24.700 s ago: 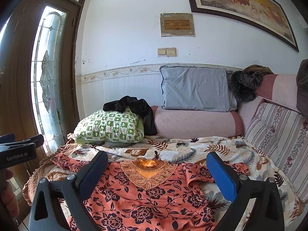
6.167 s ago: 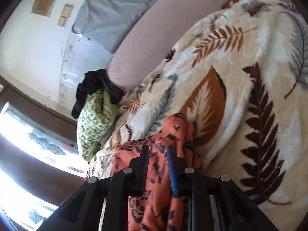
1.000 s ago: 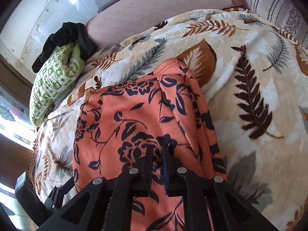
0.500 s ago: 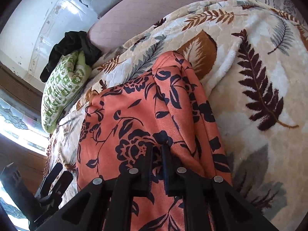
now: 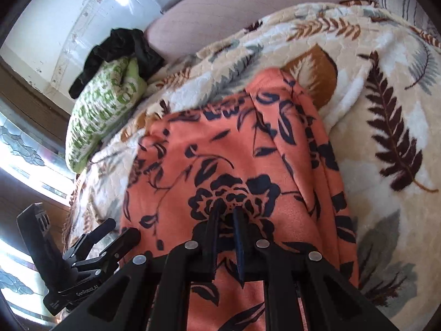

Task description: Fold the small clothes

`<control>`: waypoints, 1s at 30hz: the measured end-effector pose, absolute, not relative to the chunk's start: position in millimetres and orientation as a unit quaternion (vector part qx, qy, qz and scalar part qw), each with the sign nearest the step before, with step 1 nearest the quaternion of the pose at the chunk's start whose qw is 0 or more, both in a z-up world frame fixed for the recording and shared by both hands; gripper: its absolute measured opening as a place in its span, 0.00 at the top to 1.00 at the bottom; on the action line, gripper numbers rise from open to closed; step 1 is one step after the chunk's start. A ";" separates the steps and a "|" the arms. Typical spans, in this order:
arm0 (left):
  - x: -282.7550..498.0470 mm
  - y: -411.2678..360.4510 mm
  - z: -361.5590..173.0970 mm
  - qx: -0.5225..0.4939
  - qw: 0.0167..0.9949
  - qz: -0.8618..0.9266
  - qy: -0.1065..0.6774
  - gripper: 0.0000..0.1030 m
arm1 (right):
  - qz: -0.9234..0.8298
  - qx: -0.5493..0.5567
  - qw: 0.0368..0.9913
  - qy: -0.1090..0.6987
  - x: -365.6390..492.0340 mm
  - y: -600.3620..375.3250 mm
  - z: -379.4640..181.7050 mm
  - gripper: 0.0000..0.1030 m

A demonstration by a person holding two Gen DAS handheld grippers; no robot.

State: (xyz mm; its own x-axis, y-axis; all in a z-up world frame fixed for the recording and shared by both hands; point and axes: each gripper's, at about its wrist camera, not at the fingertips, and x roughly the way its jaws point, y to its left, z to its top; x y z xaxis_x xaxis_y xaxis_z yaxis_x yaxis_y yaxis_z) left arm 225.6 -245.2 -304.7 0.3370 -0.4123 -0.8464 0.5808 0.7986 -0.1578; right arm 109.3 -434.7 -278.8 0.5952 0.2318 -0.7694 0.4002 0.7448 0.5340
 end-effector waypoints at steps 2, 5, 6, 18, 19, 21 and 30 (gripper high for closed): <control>232.0 -238.9 -305.6 0.053 0.801 -0.307 0.511 0.00 | -0.052 0.359 0.820 0.443 110.2 -436.3 -279.8 0.88; 230.9 -235.1 -299.3 0.047 0.807 -0.307 0.503 0.00 | -0.056 0.358 0.824 0.436 111.0 -438.6 -272.6 0.88; 228.2 -234.7 -296.6 0.050 0.812 -0.305 0.495 0.00 | -0.059 0.354 0.828 0.430 112.1 -439.3 -269.9 0.88; 215.7 -246.4 -296.5 0.076 0.804 -0.326 0.492 0.00 | -0.092 0.407 0.814 0.403 143.5 -502.3 -282.3 0.88; 216.1 -244.5 -293.7 0.071 0.809 -0.323 0.487 0.00 | -0.093 0.408 0.816 0.400 144.7 -503.1 -278.2 0.88; 217.4 -240.6 -290.1 0.064 0.820 -0.312 0.475 0.00 | -0.085 0.398 0.831 0.380 147.2 -500.5 -266.2 0.86; 225.9 -239.5 -300.2 0.044 0.799 -0.316 0.510 0.00 | -0.075 0.340 0.825 0.444 202.5 -461.1 -280.6 0.87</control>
State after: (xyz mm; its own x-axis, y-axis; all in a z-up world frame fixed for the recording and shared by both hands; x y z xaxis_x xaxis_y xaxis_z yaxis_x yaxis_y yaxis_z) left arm 225.9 -239.5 -300.2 0.2793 -0.4598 -0.8430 0.5492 0.7966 -0.2525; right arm 202.5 -461.1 -280.6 0.5938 0.1785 -0.7846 0.4264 0.7571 0.4950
